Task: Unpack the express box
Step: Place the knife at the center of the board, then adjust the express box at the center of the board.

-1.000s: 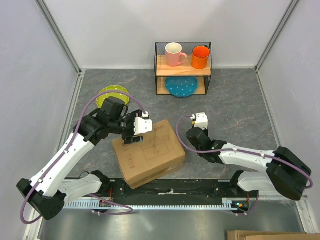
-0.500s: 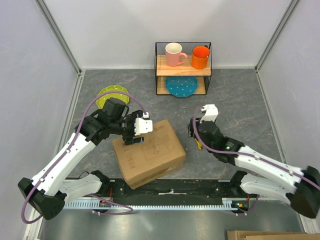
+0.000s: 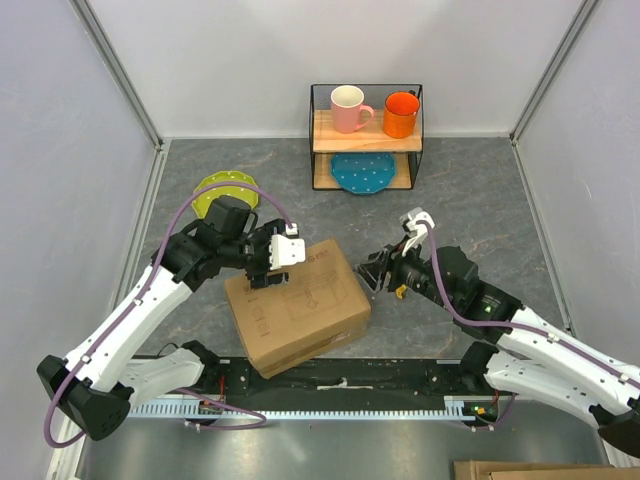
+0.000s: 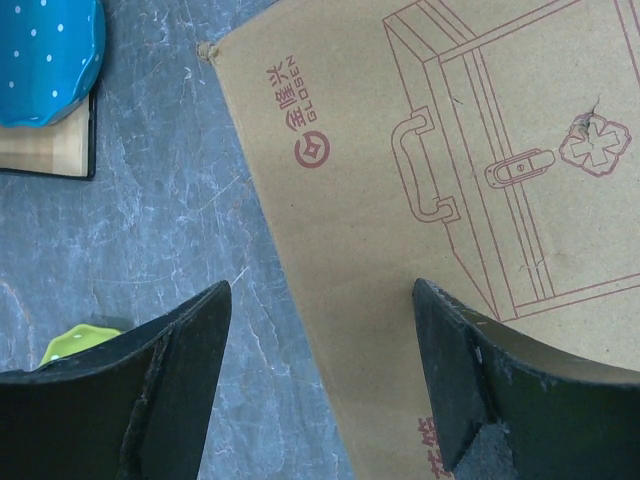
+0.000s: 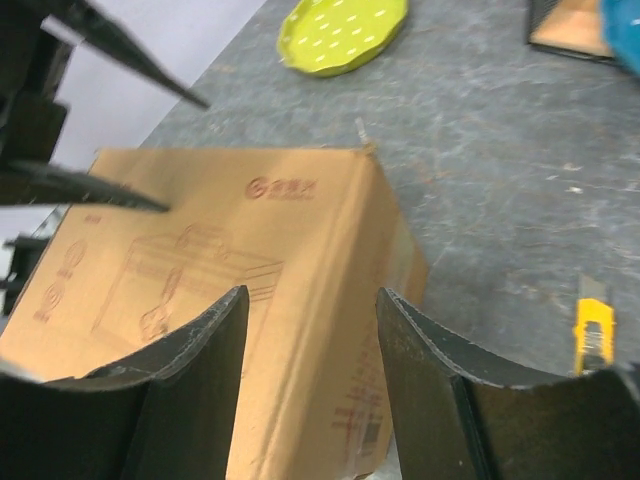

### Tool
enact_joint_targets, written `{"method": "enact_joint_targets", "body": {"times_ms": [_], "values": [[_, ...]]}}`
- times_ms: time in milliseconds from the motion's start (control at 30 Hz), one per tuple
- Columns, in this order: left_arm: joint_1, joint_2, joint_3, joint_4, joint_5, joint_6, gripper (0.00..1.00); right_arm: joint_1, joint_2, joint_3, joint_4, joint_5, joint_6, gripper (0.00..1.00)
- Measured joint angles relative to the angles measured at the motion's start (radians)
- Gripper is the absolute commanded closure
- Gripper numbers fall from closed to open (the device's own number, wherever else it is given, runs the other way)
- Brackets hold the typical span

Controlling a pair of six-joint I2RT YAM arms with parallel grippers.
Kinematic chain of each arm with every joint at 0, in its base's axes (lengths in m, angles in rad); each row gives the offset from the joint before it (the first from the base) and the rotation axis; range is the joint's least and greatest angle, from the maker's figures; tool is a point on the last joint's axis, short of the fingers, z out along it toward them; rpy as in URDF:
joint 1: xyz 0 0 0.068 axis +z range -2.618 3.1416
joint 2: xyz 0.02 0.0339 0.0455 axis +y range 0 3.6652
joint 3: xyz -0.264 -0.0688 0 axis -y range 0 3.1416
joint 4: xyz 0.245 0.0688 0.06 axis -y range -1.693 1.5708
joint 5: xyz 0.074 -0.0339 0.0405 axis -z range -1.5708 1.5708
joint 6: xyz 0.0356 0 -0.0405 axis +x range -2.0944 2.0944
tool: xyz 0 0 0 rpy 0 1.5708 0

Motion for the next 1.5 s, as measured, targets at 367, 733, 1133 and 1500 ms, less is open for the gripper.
{"method": "enact_joint_targets", "body": {"times_ms": [367, 733, 1133, 1500], "values": [[0.015, 0.019, 0.000, 0.003, 0.037, -0.014, 0.21, 0.028, -0.009, -0.006, -0.055, -0.247, -0.016, 0.27], [0.020, 0.036, 0.000, 0.011, 0.073, -0.018, 0.23, 0.082, 0.046, -0.029, -0.072, -0.218, -0.036, 0.52], [0.019, 0.068, 0.073, -0.036, 0.140, -0.086, 0.24, 0.516, 0.067, -0.040, -0.071, 0.395, 0.034, 0.71], [0.019, 0.069, 0.097, -0.089, 0.154, -0.099, 0.21, 0.829, 0.202, 0.028, -0.161, 0.859, 0.138, 0.82]]}}
